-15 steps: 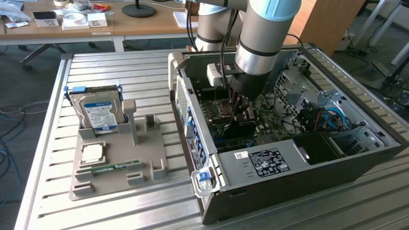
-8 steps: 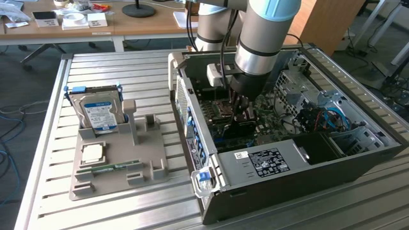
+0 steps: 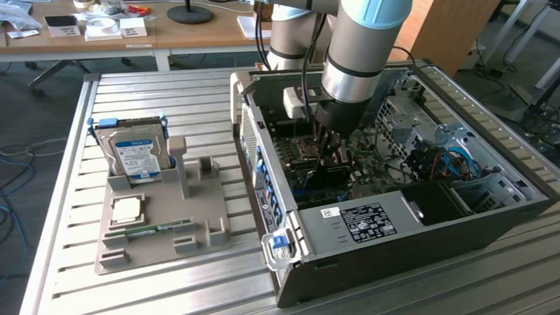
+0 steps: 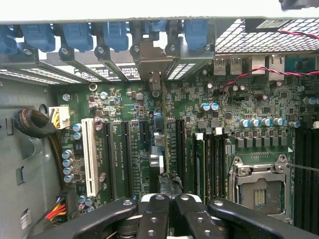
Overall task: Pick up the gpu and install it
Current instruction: 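Press down on the gpu until it lock into place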
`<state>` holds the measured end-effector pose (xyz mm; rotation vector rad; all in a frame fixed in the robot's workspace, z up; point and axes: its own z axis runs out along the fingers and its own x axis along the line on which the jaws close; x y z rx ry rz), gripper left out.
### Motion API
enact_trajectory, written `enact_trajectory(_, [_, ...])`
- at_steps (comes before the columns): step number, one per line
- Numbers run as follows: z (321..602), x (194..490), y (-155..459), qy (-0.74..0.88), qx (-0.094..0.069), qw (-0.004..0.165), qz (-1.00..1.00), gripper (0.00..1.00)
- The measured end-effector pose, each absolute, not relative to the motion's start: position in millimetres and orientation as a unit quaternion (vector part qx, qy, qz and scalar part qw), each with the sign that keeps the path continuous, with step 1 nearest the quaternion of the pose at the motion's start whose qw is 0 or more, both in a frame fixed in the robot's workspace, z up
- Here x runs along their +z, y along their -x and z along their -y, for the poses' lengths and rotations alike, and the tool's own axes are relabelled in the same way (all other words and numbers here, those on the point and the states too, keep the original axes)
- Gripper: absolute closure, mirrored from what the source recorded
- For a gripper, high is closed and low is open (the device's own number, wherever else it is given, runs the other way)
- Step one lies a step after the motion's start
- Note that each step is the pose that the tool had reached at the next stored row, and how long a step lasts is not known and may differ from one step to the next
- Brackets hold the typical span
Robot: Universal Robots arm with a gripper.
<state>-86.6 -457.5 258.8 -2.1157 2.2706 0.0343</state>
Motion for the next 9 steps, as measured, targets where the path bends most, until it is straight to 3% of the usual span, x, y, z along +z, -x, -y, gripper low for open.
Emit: enact_trajectory(9, [457, 271, 87, 0.682, 0.011, 0.019, -0.731, 0.89])
